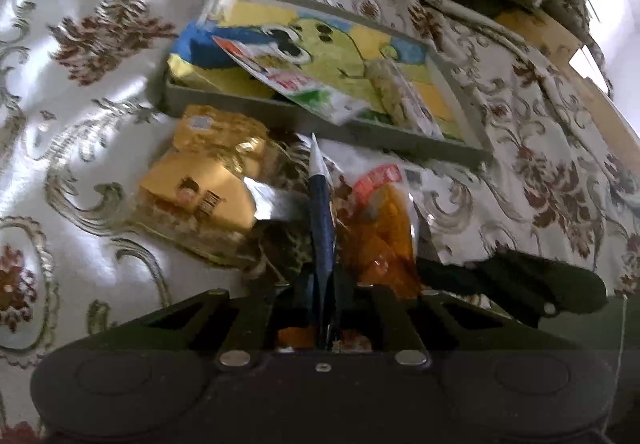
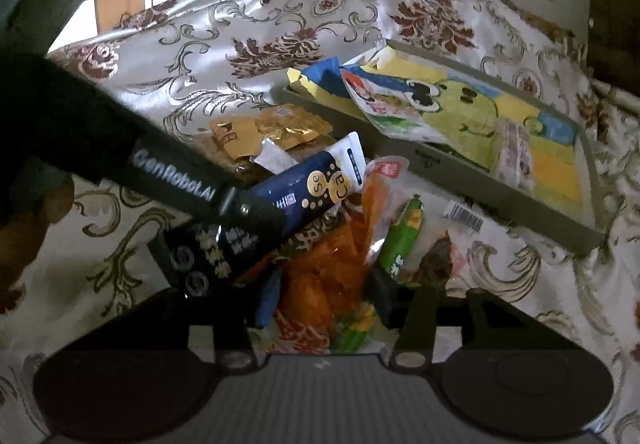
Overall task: Organize snacks
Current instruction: 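Grasp and lift the dark blue stick package with the left tool, then carry the dark blue package to the tray while the right tool carries the orange jerky packet there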
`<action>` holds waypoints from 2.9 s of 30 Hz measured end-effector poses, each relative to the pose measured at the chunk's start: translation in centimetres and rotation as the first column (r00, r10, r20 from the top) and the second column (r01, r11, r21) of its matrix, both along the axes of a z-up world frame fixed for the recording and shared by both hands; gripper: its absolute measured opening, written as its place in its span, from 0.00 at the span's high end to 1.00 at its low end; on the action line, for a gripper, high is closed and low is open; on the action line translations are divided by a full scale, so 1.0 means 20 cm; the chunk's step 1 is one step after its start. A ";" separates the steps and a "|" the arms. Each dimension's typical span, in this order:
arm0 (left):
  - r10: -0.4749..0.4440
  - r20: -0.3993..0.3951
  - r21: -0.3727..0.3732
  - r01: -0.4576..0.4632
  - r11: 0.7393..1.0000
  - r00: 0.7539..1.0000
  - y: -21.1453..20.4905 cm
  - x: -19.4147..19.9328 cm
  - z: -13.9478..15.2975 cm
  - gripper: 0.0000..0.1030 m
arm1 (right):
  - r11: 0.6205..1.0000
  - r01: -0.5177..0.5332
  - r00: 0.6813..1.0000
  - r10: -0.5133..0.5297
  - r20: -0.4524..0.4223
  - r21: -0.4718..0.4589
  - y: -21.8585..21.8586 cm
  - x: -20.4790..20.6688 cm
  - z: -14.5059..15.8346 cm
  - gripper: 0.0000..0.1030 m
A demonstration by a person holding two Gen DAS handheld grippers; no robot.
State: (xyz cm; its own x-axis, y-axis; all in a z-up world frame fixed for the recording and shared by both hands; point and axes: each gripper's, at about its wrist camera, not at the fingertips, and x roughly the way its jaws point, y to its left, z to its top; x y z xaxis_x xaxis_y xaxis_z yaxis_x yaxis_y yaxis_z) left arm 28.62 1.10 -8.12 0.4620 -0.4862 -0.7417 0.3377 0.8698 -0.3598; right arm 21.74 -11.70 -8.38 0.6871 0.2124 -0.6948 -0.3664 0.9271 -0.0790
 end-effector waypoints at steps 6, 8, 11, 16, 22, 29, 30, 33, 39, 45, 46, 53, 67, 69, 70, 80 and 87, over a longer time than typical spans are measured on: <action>-0.023 0.010 0.006 0.023 1.000 1.000 -0.02 0.01 -0.02 0.89 | 1.000 -0.009 1.000 0.009 0.013 -0.005 0.00 0.00 -0.01 0.46; -0.021 0.005 0.000 0.021 1.000 1.000 -0.02 0.03 -0.02 0.88 | 1.000 -0.008 1.000 0.008 0.010 -0.003 0.00 0.00 -0.02 0.46; -0.021 -0.007 -0.005 0.021 1.000 1.000 -0.03 0.05 -0.04 0.88 | 1.000 0.002 1.000 -0.002 -0.013 0.005 -0.01 0.00 0.00 0.46; -0.024 -0.014 0.007 0.024 1.000 1.000 -0.06 0.04 -0.03 0.94 | 1.000 0.000 1.000 0.000 -0.016 0.018 -0.02 0.01 0.00 0.52; 0.056 -0.033 -0.026 -0.057 0.998 0.998 0.00 0.03 0.01 0.95 | 1.000 -0.006 1.000 0.006 0.021 0.002 0.00 -0.02 0.02 0.53; 0.117 0.023 -0.115 -0.114 0.987 0.993 0.06 -0.03 0.11 0.95 | 0.998 -0.019 0.996 0.024 0.081 -0.061 0.04 -0.12 0.06 0.53; 0.133 0.034 -0.130 -0.127 0.983 0.991 0.08 -0.05 0.13 0.95 | 0.998 -0.018 0.996 0.023 0.085 -0.061 0.04 -0.13 0.07 0.53; 0.171 0.061 -0.155 -0.159 0.975 0.983 0.12 -0.11 0.18 0.95 | 0.998 -0.013 0.994 0.019 0.105 -0.060 0.04 -0.15 0.10 0.52; 0.245 0.115 -0.180 -0.222 0.958 0.963 0.19 -0.21 0.27 0.94 | 1.000 0.003 0.986 0.002 0.169 -0.027 0.01 -0.21 0.19 0.52; 0.291 0.187 -0.226 -0.247 0.942 0.938 0.23 -0.29 0.37 0.94 | 0.996 0.024 0.963 -0.048 0.264 0.091 -0.11 -0.29 0.33 0.52; 0.290 0.198 -0.230 -0.244 0.942 0.936 0.22 -0.31 0.38 0.94 | 0.993 0.027 0.957 -0.058 0.284 0.111 -0.13 -0.31 0.35 0.52; 0.301 0.227 -0.265 -0.239 0.934 0.926 0.21 -0.35 0.42 0.94 | 0.974 0.048 0.929 -0.125 0.347 0.224 -0.26 -0.34 0.47 0.52; 0.236 0.350 -0.278 -0.140 0.950 0.907 0.09 -0.24 0.49 0.94 | 0.964 0.042 0.923 -0.138 0.359 0.263 -0.34 -0.14 0.56 0.52; 0.202 0.376 -0.262 -0.105 0.959 0.904 0.06 -0.18 0.50 0.94 | 0.972 0.046 0.918 -0.132 0.373 0.231 -0.34 -0.09 0.58 0.52; 0.188 0.383 -0.256 -0.092 0.962 0.904 0.05 -0.14 0.50 0.94 | 0.974 0.050 0.917 -0.132 0.377 0.220 -0.34 -0.06 0.59 0.52; 0.274 0.361 -0.294 -0.170 0.941 0.892 -0.05 0.41 0.44 0.94 | 0.947 0.142 0.907 -0.241 0.346 0.289 -0.46 0.26 0.52 0.52; 0.295 0.316 -0.274 -0.211 0.938 0.902 -0.06 0.58 0.24 0.94 | 0.934 0.197 0.911 -0.287 0.297 0.297 -0.50 0.49 0.38 0.52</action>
